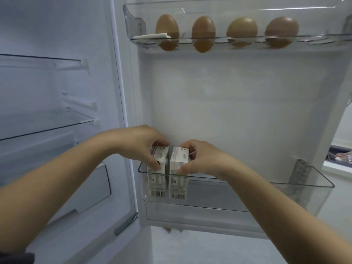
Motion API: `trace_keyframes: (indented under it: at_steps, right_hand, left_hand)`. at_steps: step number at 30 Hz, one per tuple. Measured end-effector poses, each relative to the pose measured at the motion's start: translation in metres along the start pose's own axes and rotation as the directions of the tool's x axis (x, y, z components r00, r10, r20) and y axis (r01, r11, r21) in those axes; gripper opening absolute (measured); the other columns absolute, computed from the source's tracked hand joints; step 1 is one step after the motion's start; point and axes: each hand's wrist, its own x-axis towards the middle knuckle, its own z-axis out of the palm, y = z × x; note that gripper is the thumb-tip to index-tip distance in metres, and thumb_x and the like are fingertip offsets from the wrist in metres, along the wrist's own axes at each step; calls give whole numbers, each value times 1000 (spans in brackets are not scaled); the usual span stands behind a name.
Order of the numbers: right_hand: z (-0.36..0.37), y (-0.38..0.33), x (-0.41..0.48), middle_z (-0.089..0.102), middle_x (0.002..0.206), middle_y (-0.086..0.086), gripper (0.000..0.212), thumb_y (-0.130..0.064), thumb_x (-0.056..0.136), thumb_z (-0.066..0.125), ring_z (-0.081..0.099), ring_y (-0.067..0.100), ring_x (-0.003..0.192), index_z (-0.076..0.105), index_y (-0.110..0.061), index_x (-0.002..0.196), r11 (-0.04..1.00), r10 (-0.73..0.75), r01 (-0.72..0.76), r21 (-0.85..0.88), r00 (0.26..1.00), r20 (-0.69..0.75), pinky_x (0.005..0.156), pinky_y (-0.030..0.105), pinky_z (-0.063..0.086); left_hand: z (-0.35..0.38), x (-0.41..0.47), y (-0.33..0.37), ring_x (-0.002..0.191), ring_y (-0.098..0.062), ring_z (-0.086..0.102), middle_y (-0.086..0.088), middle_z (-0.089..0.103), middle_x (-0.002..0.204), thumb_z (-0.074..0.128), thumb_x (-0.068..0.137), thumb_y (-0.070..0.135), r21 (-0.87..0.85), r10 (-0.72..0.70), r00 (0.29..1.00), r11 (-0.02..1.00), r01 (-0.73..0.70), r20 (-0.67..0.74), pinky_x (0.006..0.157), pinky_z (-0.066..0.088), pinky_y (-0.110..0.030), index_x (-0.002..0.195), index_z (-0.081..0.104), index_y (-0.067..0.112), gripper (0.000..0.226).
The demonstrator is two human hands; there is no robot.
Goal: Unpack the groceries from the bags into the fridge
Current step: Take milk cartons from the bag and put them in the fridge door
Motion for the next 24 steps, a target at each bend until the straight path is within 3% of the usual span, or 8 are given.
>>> trace_keyframes:
  at_steps: [11,15,19,22,24]
  right_hand:
    - [7,-1,5,64,107,-5,65,-14,70,84,63,12,100,51,-22,125,999,21,-19,-46,999,47,94,37,53]
    - [4,1,2,59,110,-14,74,-22,76,82,59,-1,100,42,-25,138,999,12,-7,-46,994,108,87,20,49]
    - [-1,5,1,59,109,-17,59,-24,78,80,60,0,98,46,-33,126,1000,6,-5,-11,995,100,82,20,51]
    - [-3,6,-3,52,123,-16,83,-33,79,79,57,2,105,33,-29,148,997,-13,20,-75,995,100,82,10,45]
    - [-7,7,-9,50,130,-14,87,-40,79,78,56,3,107,28,-32,151,996,-21,27,-84,997,72,76,8,41]
  left_hand:
    - [11,-6,-4,103,-6,57,17,63,112,73,82,43,-83,28,999,996,-31,-42,90,50,-38,126,59,35,47]
    - [26,-11,-7,106,-1,52,20,56,119,66,85,50,-24,50,989,998,-54,-138,90,49,-35,131,52,38,50]
    - [38,-18,-5,112,2,49,23,50,130,63,86,53,-21,14,970,1000,-20,-245,91,48,-31,139,45,40,57]
    - [41,-23,4,115,0,49,22,48,136,59,86,55,-14,-24,958,1000,20,-287,90,48,-32,140,44,37,59]
    - [42,-27,12,122,-4,48,19,43,144,55,86,60,12,-69,945,997,77,-319,94,48,-33,143,42,34,64]
